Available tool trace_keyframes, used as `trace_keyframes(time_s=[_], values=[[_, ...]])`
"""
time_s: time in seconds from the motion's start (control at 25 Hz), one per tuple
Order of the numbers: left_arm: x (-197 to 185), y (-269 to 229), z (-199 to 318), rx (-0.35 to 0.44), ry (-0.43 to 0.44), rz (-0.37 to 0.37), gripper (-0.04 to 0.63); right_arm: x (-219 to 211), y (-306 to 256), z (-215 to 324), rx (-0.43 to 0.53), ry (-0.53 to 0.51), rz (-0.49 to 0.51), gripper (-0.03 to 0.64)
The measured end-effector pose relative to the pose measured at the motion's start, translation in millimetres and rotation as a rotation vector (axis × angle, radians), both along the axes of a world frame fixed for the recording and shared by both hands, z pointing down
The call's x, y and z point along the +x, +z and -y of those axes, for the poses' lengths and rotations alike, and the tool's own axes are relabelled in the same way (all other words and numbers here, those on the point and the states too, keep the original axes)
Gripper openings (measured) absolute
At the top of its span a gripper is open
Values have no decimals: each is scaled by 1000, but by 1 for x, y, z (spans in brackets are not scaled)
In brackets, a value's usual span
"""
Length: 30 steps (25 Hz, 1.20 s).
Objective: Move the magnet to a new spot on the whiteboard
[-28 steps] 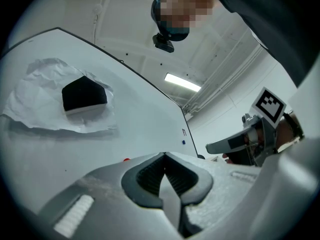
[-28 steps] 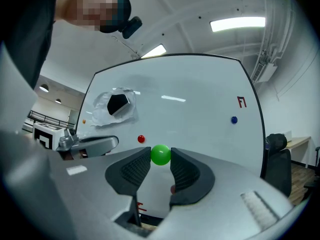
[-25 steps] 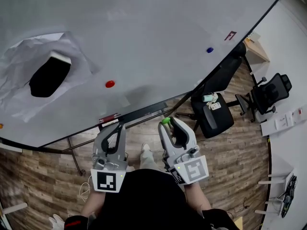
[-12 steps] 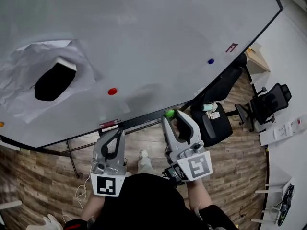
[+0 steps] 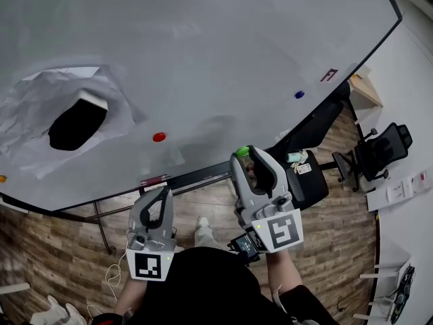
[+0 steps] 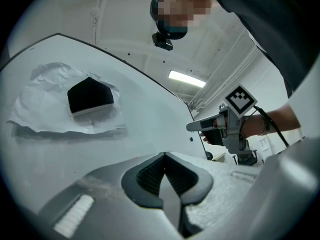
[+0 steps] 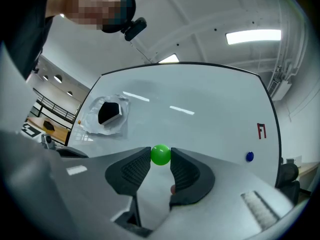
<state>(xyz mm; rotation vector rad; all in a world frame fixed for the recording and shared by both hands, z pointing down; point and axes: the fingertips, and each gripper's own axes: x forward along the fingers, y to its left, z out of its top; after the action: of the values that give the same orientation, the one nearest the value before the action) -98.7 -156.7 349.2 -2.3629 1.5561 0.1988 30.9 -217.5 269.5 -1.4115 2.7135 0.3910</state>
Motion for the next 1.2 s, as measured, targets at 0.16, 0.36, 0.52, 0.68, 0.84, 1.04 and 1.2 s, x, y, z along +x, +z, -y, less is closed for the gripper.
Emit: trace_keyframes(time_s=[0.16, 0.36, 0.52, 0.68, 0.84, 1.04, 1.2], values=[[-4, 1, 4, -1, -13, 8, 2, -6, -8, 7, 19, -22, 0, 127], [-7, 5, 8, -16, -29, 3, 2, -10, -13, 17, 28, -25, -23, 127], [-3, 3, 11, -8, -28, 11, 2, -10, -17, 27, 43, -17, -23, 127], [-2, 5, 15, -16, -35, 9, 2, -11, -25, 36, 67, -31, 1, 127], [-2, 7, 20, -20, -49, 2, 2, -13, -26, 48, 59, -31, -13, 127], [-5, 8, 27, -26, -72, -1, 2, -13, -28, 61, 55, -32, -20, 127], [-3, 11, 32, -32, -75, 3, 2, -12, -35, 68, 82, -39, -4, 127]])
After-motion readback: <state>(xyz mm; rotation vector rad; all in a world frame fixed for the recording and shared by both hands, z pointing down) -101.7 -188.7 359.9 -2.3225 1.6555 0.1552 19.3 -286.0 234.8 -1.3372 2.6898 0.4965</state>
